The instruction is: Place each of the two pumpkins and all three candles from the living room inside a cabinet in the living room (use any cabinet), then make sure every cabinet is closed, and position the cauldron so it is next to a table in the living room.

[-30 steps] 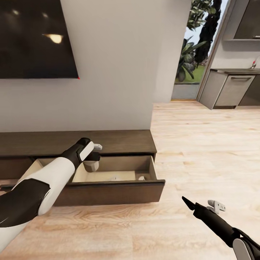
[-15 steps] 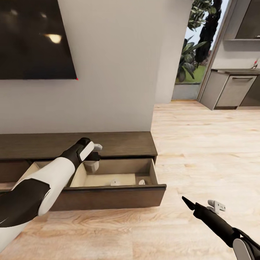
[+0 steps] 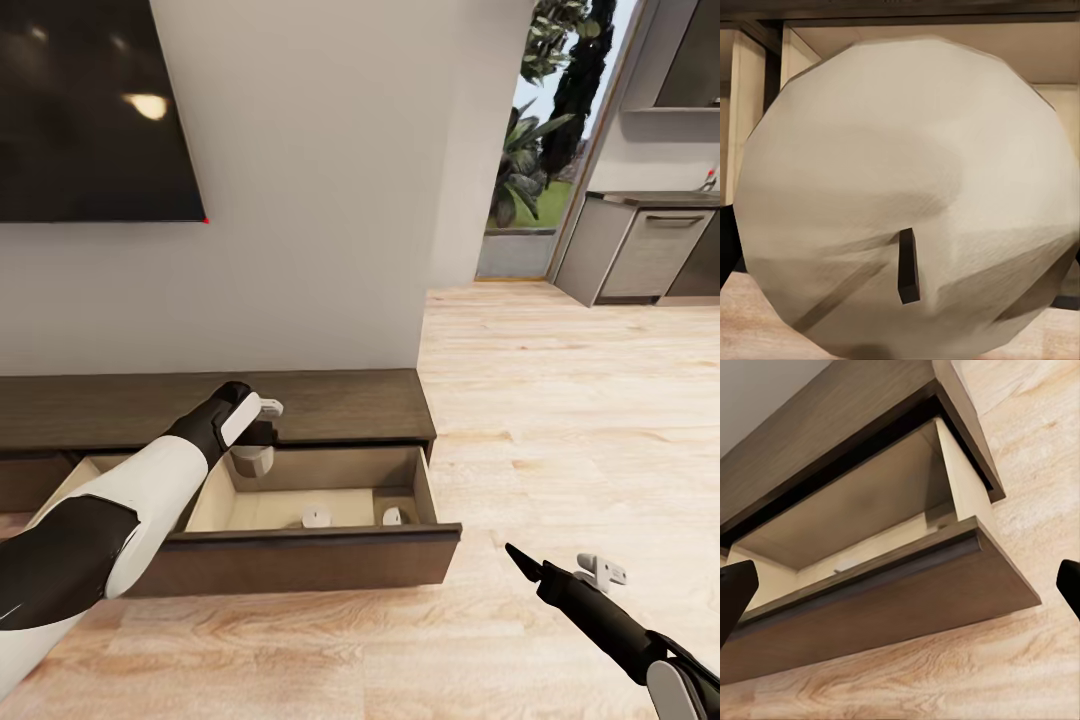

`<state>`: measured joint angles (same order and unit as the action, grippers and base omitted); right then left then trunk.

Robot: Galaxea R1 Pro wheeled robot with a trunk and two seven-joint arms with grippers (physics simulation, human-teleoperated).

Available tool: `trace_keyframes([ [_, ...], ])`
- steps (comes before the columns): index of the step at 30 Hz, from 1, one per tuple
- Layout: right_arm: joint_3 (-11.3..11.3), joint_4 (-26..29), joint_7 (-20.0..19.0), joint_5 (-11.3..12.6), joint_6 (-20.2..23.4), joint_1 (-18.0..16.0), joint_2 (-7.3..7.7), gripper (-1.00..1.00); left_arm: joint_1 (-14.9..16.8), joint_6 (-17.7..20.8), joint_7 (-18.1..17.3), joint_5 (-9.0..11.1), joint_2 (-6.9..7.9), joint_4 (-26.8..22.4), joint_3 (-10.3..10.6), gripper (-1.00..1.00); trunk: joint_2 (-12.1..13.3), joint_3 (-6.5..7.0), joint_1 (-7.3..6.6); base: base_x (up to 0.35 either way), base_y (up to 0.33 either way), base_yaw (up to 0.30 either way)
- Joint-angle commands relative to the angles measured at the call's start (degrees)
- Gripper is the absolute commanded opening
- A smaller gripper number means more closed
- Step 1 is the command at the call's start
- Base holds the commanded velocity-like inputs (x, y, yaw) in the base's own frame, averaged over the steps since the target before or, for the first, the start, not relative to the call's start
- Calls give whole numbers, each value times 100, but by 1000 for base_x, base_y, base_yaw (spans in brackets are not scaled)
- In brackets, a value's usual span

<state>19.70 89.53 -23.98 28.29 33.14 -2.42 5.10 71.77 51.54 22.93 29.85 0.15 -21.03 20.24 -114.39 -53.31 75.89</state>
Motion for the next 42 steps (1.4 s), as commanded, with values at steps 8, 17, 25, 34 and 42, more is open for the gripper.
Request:
trace_keyframes([
  [8,17,3,-16,32,43,-4,-1,100,3,14,45,56,2,-6,29,-100,-42,-23,22,12,-1,0],
  [17,24,3,-18,34,43,-4,-1,100,3,14,45,56,2,-6,32,-100,-403,-184,219,0,0,0],
  [25,25,3,-19,34,43,-4,-1,100,-39,14,45,56,2,-6,30,-100,-724,-328,395,0,0,0],
  [34,32,3,-19,36,43,-4,-1,100,-81,11,45,56,2,-13,31,-100,-1085,-490,593,0,0,0],
  [42,31,3,-19,36,43,-4,-1,100,-84,-101,45,45,2,-7,31,-100,-1406,-633,768,0,0,0],
])
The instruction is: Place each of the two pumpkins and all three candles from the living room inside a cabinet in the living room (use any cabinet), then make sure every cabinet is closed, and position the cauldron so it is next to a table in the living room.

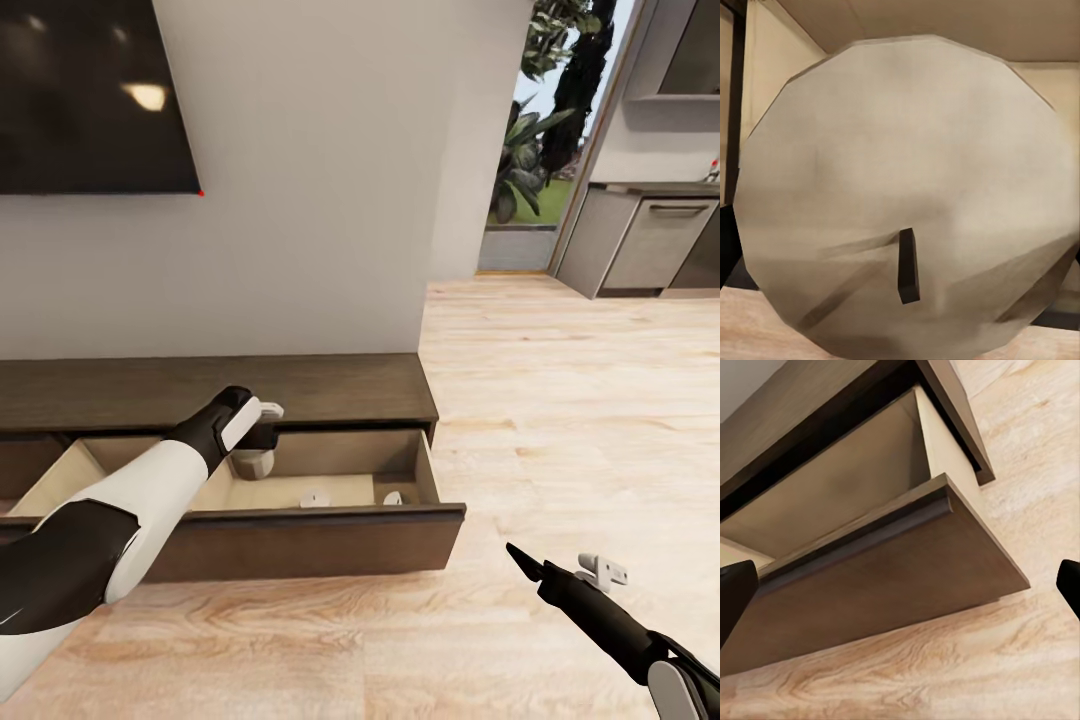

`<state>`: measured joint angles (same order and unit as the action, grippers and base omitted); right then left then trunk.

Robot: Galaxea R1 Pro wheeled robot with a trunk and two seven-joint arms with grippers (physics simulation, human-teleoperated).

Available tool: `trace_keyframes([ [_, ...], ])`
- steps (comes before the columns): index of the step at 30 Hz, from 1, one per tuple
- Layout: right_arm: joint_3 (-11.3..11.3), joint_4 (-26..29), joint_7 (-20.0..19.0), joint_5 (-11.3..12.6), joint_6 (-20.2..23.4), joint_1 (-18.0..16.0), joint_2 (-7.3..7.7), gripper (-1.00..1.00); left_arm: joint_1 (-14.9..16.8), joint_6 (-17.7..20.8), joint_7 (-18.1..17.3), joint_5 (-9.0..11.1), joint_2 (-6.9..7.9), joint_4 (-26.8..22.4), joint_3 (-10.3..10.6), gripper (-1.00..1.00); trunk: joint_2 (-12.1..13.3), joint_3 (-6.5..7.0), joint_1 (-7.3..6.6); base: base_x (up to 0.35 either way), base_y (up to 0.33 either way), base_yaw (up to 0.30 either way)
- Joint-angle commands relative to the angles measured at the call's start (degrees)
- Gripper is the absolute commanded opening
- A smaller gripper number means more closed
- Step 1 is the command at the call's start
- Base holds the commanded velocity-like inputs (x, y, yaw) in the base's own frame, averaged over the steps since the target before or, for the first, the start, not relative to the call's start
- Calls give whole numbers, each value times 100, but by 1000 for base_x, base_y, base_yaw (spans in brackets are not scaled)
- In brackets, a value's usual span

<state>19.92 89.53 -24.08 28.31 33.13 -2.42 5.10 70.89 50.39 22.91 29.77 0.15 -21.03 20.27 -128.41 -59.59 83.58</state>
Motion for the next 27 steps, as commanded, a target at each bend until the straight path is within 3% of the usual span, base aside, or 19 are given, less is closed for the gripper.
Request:
trace_keyframes([
  [1,10,3,-9,34,44,-4,-1,100,4,4,47,52,2,-6,29,-100,-44,-23,21,0,0,0],
  [27,33,3,-9,34,44,-4,-1,100,4,-27,46,52,1,-7,29,-100,-1087,-490,592,0,0,0],
])
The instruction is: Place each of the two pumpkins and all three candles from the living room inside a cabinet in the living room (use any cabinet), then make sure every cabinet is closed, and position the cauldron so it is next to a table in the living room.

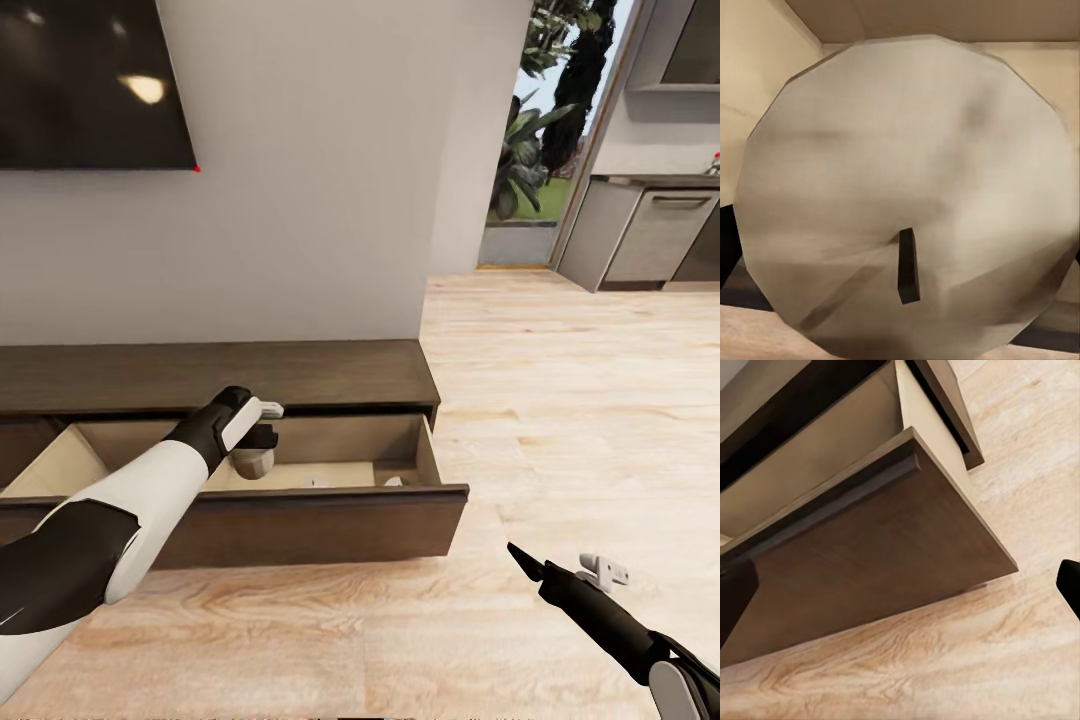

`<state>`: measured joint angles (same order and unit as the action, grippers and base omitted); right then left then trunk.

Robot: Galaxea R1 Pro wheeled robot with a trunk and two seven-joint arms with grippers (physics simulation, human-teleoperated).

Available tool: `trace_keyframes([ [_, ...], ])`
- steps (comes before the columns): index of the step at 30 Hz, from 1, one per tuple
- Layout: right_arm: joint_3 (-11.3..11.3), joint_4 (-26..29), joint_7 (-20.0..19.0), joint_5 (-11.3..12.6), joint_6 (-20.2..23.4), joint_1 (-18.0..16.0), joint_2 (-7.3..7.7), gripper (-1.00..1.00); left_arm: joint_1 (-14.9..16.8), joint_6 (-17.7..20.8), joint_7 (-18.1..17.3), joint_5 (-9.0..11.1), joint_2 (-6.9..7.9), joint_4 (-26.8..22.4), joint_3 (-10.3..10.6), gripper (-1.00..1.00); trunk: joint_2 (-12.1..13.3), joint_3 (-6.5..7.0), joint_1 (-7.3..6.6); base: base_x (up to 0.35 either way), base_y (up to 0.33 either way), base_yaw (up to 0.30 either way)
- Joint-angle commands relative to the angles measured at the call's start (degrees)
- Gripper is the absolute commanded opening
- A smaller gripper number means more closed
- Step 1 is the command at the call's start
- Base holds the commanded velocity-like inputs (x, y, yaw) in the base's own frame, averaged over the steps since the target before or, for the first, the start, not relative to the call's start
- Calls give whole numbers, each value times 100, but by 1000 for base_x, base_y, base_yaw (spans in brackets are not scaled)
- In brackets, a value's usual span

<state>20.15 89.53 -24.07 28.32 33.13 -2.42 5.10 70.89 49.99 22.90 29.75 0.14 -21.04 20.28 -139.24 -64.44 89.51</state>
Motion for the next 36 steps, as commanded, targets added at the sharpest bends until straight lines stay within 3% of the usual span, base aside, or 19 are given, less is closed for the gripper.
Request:
trace_keyframes([
  [1,10,3,-10,33,44,-4,-1,100,4,13,47,55,1,-7,29,-100,-44,-23,21,0,0,0],
  [8,15,3,-14,33,44,-4,-1,100,4,-4,48,57,-3,-9,29,-100,-325,-149,175,0,0,0],
  [14,15,3,-14,33,44,-4,-1,100,4,-14,48,57,0,-8,27,-100,-325,-149,175,0,0,0],
  [18,15,3,-12,33,44,-4,-1,100,4,-15,48,57,-3,-7,28,-100,-403,-229,222,0,0,0],
  [36,15,3,-12,33,44,-4,-1,100,4,-16,48,57,-5,-7,28,-100,-403,-229,222,12,6,0],
])
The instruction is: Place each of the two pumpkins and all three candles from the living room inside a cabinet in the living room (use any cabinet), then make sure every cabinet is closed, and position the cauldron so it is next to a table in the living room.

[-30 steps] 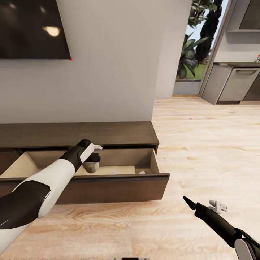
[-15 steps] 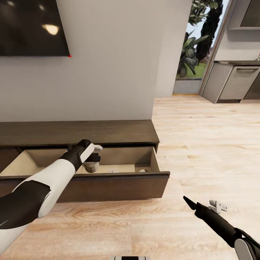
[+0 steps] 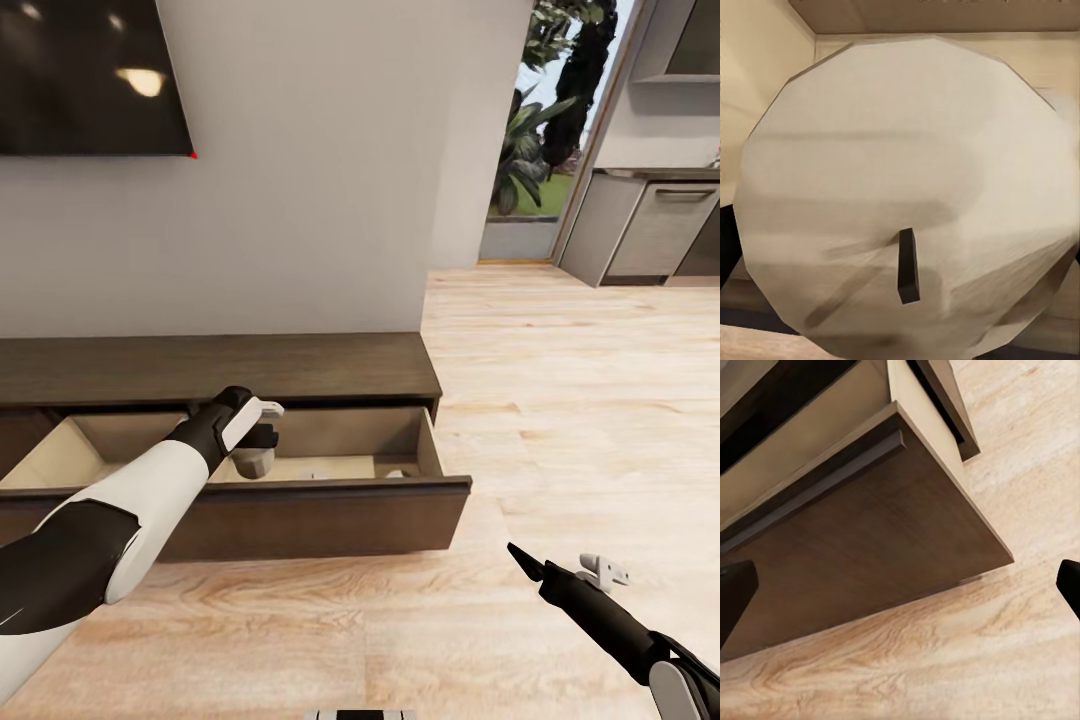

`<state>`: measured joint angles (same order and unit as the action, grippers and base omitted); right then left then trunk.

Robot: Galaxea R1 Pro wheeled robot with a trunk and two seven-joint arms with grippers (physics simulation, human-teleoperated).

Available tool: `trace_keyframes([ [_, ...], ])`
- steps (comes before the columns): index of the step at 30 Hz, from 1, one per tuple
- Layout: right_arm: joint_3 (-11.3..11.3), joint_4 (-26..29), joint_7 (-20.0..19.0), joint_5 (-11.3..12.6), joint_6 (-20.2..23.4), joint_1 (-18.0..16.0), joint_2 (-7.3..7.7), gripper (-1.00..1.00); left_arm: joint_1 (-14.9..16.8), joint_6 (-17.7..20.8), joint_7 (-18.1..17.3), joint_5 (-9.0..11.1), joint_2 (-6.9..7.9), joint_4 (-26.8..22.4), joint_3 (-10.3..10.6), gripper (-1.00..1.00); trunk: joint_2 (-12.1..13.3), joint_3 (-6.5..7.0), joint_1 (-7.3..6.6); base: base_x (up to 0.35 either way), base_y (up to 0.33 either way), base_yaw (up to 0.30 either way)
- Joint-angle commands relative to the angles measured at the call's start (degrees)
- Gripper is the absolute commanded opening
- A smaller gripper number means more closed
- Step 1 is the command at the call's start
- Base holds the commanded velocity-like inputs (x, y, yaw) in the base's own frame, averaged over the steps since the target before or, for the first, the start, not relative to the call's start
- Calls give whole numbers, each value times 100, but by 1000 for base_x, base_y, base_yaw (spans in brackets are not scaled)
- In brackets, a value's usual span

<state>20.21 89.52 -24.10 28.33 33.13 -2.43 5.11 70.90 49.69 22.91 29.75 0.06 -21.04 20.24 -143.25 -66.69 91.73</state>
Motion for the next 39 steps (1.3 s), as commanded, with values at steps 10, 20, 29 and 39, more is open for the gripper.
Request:
trace_keyframes([
  [10,15,4,-15,32,45,-3,-1,100,3,14,50,58,8,-6,29,-100,-2,-5,-1,92,77,0],
  [20,21,4,-16,32,45,-3,-1,100,3,14,67,52,4,-6,33,-100,-2,-5,-1,78,79,0],
  [29,25,4,-16,32,45,-3,-1,100,3,14,80,49,-1,-6,33,-100,-2,-5,-1,71,36,0],
  [39,27,4,-16,32,45,-3,6,100,1,14,82,49,-30,-6,33,-100,-2,-5,-1,23,6,0],
])
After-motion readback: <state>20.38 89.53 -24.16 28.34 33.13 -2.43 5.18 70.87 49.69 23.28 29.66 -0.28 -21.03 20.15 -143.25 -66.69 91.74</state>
